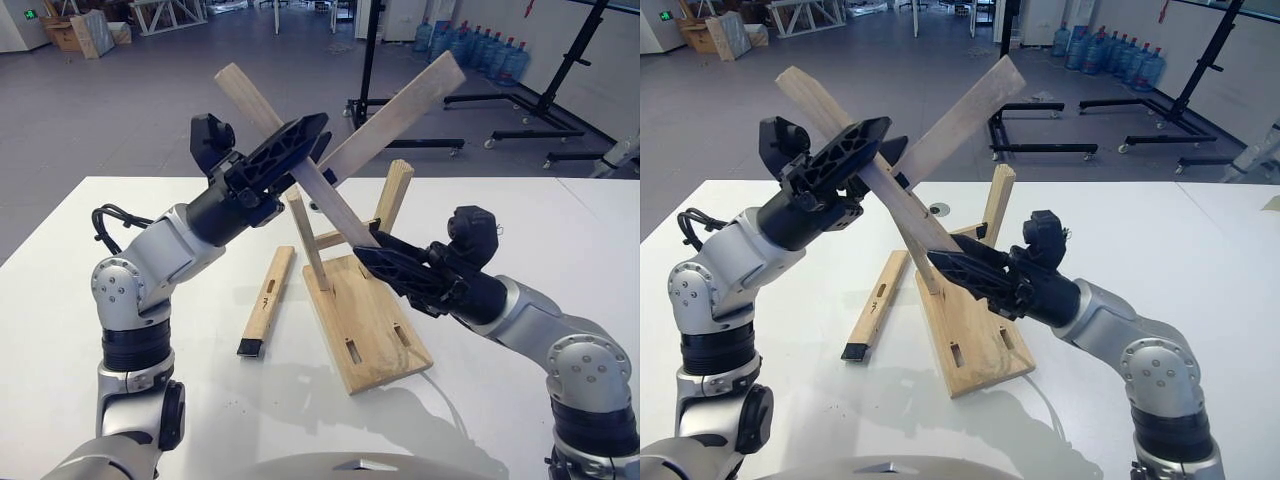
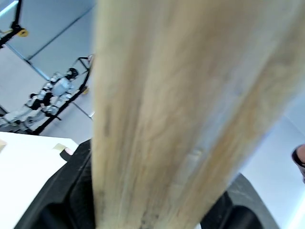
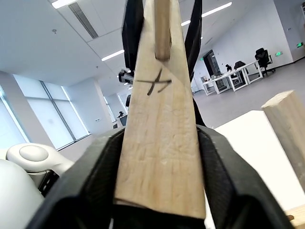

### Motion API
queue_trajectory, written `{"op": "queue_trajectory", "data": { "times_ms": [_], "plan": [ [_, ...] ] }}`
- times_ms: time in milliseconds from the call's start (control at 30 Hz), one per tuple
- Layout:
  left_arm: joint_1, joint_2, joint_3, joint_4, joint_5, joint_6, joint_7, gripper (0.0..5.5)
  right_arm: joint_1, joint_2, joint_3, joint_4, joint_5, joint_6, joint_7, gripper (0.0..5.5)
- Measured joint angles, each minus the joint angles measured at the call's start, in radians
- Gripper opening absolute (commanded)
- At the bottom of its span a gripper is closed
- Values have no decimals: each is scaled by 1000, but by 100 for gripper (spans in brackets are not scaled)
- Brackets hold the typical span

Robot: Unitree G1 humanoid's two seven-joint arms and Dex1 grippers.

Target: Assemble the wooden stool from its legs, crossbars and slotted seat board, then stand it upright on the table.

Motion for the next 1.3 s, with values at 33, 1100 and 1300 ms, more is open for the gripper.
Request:
{"op": "queue_trajectory", "data": {
  "times_ms": [33, 1100, 1300],
  "plan": [
    [1, 9, -1, 9, 7, -1, 0, 217, 0, -13, 0, 0, -1, 8, 1, 320],
    [308, 166, -125, -332, 793, -149, -439, 205, 305, -229, 236, 469, -1275, -568, 236, 540],
    [309, 240, -117, -317, 829, -147, -556, 205, 304, -129, 282, 396, -1259, -500, 216, 540]
  ]
}}
